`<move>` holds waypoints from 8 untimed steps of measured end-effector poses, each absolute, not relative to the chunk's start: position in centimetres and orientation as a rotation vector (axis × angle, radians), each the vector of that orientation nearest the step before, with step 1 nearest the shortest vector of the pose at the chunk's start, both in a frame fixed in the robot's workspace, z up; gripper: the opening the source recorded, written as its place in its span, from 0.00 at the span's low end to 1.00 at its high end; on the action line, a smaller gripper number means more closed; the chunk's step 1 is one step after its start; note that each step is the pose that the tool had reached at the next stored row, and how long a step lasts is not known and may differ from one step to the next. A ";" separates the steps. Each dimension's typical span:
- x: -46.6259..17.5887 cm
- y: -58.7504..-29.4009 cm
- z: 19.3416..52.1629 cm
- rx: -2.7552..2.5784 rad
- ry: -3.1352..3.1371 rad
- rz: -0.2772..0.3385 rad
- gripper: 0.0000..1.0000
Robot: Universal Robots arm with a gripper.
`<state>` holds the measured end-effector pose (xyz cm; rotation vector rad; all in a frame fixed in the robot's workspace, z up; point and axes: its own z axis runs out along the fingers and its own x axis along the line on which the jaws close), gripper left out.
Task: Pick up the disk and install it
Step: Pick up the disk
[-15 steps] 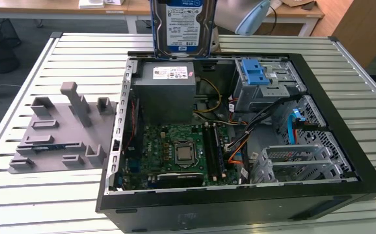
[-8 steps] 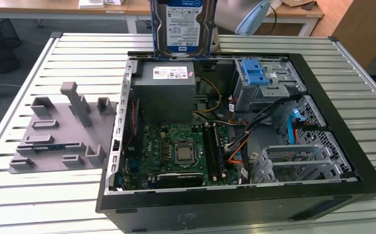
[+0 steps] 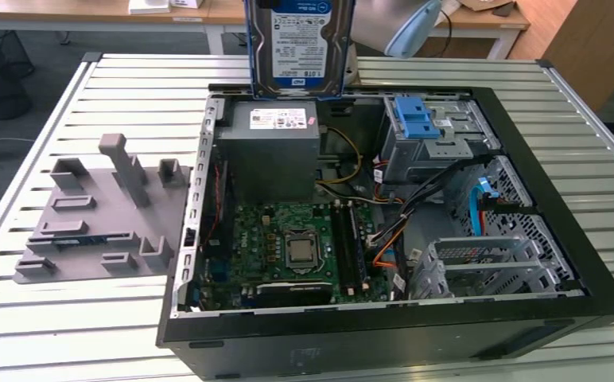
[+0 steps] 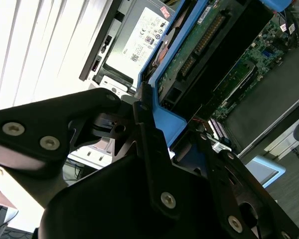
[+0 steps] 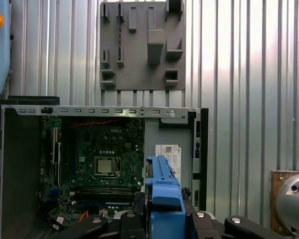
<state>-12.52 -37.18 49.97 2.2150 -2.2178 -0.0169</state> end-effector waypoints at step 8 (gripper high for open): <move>-12.5 -37.4 50.0 2.215 -2.218 -0.017 0.36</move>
